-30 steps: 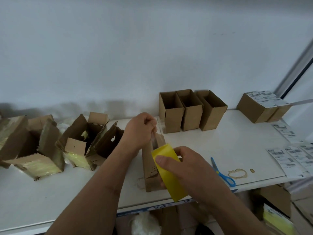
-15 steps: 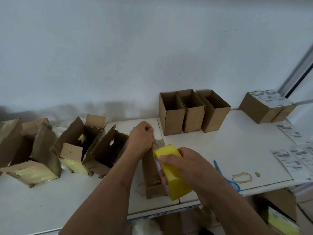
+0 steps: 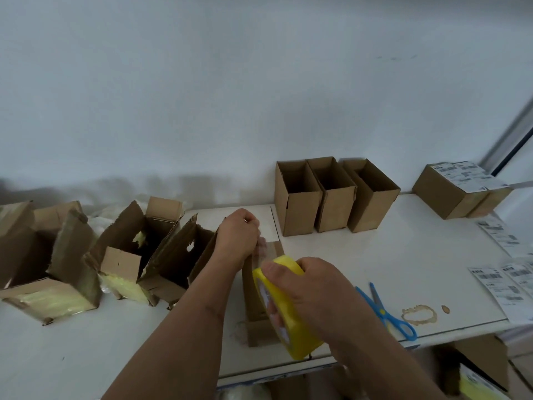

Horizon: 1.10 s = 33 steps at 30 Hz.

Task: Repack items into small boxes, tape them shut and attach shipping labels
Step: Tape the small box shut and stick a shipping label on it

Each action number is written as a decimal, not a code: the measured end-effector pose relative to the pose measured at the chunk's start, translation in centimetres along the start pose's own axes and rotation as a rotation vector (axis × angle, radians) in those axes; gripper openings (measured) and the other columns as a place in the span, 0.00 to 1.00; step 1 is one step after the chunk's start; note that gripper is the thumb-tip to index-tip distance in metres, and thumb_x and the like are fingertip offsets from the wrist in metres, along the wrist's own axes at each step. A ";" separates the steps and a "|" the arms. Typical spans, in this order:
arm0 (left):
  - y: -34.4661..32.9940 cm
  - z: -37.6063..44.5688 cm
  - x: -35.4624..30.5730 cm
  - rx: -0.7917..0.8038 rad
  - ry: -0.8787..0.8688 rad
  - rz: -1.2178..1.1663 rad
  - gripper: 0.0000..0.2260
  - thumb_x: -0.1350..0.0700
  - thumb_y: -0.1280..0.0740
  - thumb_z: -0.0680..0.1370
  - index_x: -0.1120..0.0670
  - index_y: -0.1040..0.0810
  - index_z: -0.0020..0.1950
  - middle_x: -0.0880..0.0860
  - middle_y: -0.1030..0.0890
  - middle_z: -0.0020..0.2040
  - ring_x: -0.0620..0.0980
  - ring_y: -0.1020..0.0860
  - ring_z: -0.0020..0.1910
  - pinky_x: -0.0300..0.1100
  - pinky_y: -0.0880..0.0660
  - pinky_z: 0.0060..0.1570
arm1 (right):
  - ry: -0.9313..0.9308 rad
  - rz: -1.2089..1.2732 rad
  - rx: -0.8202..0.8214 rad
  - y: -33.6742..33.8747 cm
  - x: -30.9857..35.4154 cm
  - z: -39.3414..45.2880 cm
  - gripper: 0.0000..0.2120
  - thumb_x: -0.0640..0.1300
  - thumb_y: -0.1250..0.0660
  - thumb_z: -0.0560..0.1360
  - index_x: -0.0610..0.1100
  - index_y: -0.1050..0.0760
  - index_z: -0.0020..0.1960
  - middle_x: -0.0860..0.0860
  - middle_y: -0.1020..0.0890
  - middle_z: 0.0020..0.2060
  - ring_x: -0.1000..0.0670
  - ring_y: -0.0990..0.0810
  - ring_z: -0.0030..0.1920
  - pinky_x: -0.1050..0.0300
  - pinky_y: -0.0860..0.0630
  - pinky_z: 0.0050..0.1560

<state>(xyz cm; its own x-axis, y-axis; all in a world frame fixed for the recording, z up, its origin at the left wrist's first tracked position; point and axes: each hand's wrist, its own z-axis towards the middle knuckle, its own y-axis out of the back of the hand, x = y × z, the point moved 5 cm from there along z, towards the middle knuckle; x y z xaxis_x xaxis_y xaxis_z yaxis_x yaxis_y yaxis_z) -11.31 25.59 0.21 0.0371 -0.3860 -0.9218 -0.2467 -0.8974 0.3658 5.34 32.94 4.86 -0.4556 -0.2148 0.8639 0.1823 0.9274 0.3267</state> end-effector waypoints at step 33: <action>-1.9 3.8 4.5 0.198 0.213 0.371 0.16 0.63 0.41 0.80 0.52 0.22 0.66 0.54 0.21 0.63 0.53 0.23 0.62 0.45 0.25 0.60 | -0.133 0.096 0.151 -0.3 -0.6 1.0 0.42 0.70 0.38 0.54 0.44 0.30 0.59 0.48 0.15 0.35 0.49 0.16 0.35 0.48 0.18 0.51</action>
<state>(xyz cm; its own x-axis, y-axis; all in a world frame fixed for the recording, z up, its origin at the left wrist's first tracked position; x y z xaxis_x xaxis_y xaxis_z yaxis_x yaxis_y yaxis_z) -14.36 26.41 -5.13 0.1041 -0.7270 -0.6787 -0.4603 -0.6402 0.6151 4.66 33.10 3.89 -0.5554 -0.0903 0.8267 0.1024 0.9791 0.1758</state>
